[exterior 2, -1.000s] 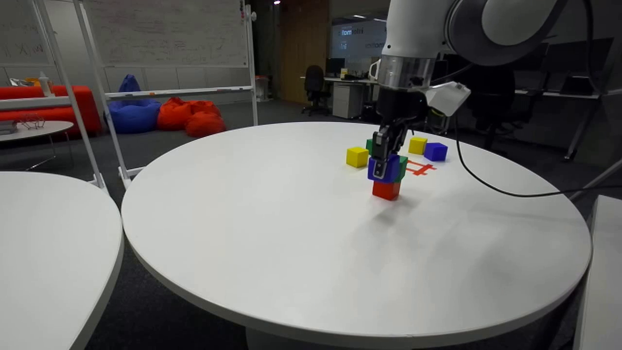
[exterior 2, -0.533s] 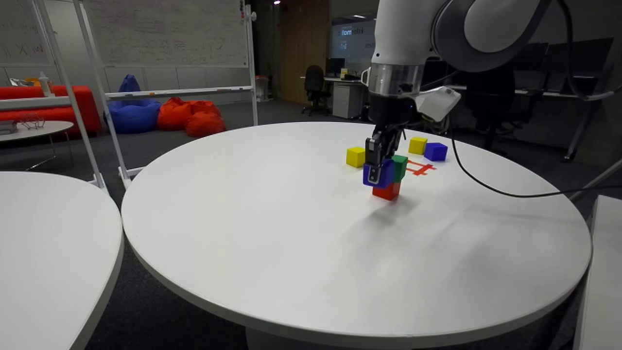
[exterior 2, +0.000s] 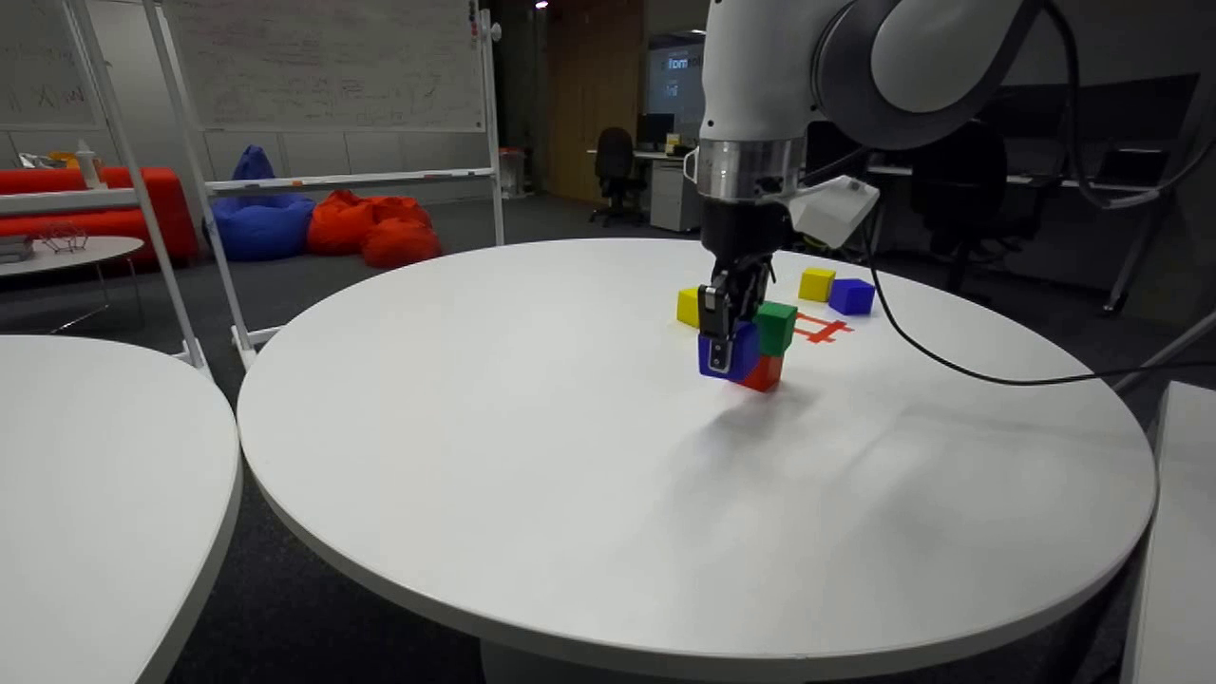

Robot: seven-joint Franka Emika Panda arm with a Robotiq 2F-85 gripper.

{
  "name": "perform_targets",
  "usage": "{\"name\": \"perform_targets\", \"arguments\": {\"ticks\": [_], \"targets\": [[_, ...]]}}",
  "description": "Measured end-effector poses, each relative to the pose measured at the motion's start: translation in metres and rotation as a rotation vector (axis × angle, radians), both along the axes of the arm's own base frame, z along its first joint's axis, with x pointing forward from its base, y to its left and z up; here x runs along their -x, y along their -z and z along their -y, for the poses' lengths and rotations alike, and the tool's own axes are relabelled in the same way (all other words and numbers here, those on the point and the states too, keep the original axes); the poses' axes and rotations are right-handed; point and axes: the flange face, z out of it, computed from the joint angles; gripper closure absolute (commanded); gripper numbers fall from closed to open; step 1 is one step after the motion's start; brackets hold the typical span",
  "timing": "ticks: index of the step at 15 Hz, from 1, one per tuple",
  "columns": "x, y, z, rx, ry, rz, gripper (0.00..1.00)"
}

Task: Unstack all the toy blocks then put the orange block in the marked zone

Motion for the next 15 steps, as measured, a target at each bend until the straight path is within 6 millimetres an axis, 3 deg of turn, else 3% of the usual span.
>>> {"name": "perform_targets", "arguments": {"ticks": [5,15], "targets": [[-0.003,0.004,-0.015,-0.007,-0.039,-0.009,0.69],[-0.005,0.003,-0.016,-0.012,-0.07,-0.01,0.69]]}}
